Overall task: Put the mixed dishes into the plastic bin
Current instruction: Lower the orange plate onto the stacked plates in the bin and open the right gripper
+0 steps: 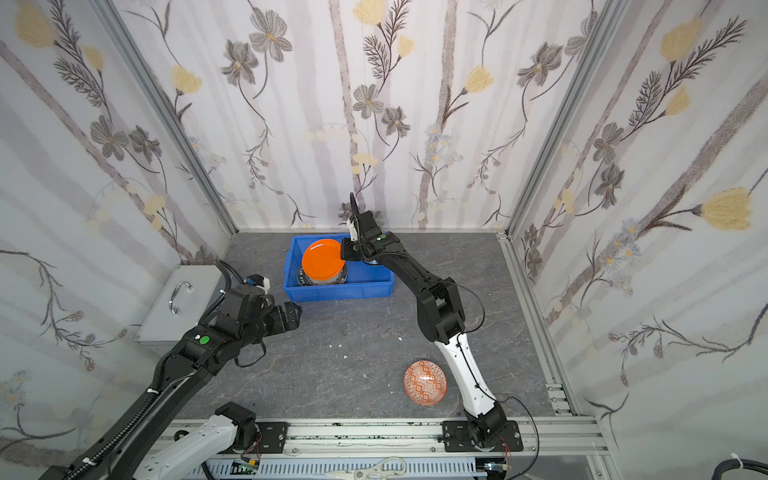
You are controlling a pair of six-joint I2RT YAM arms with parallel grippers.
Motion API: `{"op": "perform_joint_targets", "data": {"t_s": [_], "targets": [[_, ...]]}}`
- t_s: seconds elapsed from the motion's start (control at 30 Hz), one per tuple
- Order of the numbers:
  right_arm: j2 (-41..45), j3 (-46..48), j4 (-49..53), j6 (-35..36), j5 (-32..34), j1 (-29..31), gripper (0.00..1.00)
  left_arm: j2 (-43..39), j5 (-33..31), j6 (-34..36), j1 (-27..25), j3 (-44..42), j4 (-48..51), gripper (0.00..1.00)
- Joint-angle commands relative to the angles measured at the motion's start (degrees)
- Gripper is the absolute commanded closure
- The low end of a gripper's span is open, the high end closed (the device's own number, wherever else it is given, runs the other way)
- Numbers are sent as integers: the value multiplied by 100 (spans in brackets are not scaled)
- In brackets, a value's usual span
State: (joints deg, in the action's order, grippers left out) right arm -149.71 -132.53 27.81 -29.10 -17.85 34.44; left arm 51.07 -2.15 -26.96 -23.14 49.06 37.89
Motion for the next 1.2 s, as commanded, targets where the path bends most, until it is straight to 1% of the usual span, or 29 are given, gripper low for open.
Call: {"op": "perform_joint_targets", "data": {"t_s": [0.0, 0.17, 0.37, 0.83, 0.97, 1.1, 1.17], "targets": [[-122, -62, -728, -78, -162, 11, 100, 162, 75, -20, 104, 93, -191, 0], [-353, -62, -1135, -127, -127, 8, 100, 498, 202, -23, 170, 233, -312, 0], [-553, -62, -1505, -174, -178, 28, 100, 710, 194, 7, 205, 363, -335, 0], [-840, -62, -1550, -193, -232, -42, 100, 990, 250, -19, 239, 435, -432, 0], [-884, -60, -1493, -235, -226, -82, 95, 1010, 259, -16, 236, 429, -440, 0], [-954, -61, -1469, -233, -255, -87, 95, 976, 233, -5, 235, 383, -432, 0], [-971, -62, -1474, -231, -296, -91, 91, 950, 232, -10, 242, 360, -439, 0]]}}
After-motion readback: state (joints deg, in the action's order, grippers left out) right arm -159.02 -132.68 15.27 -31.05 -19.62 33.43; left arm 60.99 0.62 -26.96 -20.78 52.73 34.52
